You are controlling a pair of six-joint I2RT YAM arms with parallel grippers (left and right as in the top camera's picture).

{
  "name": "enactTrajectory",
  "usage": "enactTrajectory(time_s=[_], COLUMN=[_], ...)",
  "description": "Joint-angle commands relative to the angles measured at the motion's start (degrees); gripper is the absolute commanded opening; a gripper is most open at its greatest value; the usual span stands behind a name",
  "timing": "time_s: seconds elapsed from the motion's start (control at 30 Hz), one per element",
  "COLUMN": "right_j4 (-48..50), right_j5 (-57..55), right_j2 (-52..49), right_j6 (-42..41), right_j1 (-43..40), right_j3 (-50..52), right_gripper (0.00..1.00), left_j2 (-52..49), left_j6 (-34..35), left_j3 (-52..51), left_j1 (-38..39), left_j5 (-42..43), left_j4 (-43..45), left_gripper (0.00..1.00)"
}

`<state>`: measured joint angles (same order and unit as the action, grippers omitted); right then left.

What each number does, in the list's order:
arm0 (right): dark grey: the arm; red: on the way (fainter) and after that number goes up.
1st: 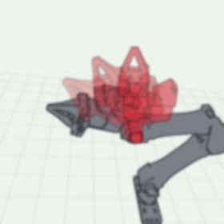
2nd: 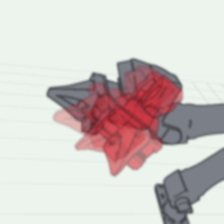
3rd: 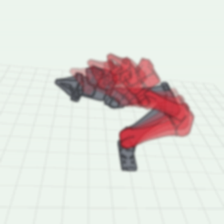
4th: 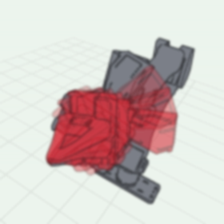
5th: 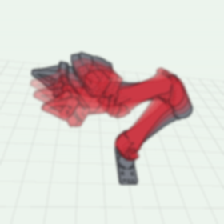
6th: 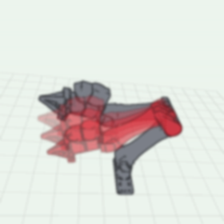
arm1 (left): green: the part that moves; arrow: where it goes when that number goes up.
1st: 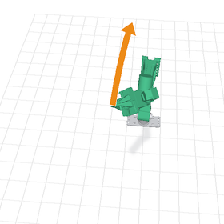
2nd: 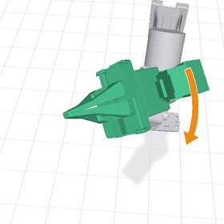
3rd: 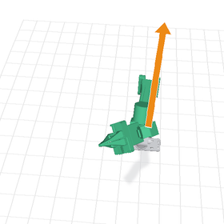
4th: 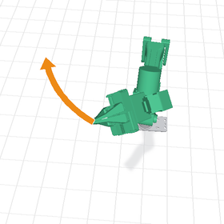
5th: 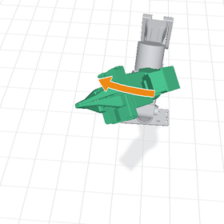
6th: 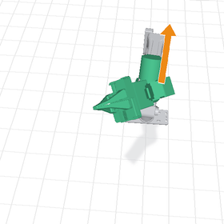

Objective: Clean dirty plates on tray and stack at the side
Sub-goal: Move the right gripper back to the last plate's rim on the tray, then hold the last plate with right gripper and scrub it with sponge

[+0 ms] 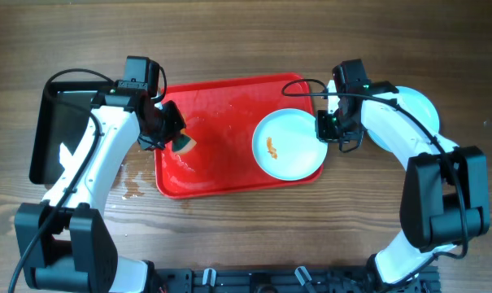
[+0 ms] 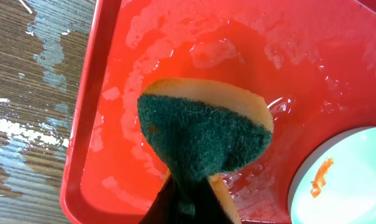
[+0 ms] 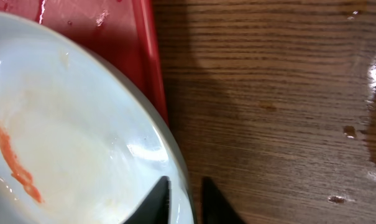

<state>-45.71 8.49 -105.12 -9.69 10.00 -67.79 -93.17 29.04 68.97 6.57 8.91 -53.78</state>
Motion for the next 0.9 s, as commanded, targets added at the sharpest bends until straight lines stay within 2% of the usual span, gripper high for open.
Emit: enactTrajectory(time_s=[0.0, 0.1, 0.27, 0.37, 0.53, 0.6, 0.87], right_j4=[0.11, -0.31, -2.08, -0.04, 4.37, 6.49, 12.61], right_j5=[-1.22, -0.90, 9.86, 13.44, 5.44, 3.13, 3.08], right_j2=[-1.11, -1.03, -0.76, -0.74, -1.20, -1.75, -5.95], right_j6=[0.66, 0.61, 0.09, -4.42, -12.31, -17.38, -24.28], right_j1=[0.17, 0.17, 0.46, 2.62, 9.14, 11.82, 16.52], right_j3=[0.42, 0.22, -2.32, -2.69, -2.64, -2.64, -2.64], right_gripper=[0.04, 0.04, 0.04, 0.04, 0.04, 0.04, 0.04], left_j2=[-0.39, -0.39, -0.39, -0.37, -0.37, -0.37, -0.39], left_j6=[-0.26, -0.26, -0.22, -0.28, -3.87, -4.87, -5.97], left_j3=[0.24, 0.24, 0.24, 0.26, 0.26, 0.26, 0.26], left_j1=[-0.31, -0.31, -0.31, -0.31, 0.44, 1.73, 6.14], left_j5=[0.70, 0.70, 0.81, 5.07, 16.04, 15.41, 13.53], left_j4=[0.13, 0.13, 0.44, 2.91, 6.71, 6.97, 6.93], left_gripper=[0.04, 0.04, 0.04, 0.04, 0.04, 0.04, 0.04])
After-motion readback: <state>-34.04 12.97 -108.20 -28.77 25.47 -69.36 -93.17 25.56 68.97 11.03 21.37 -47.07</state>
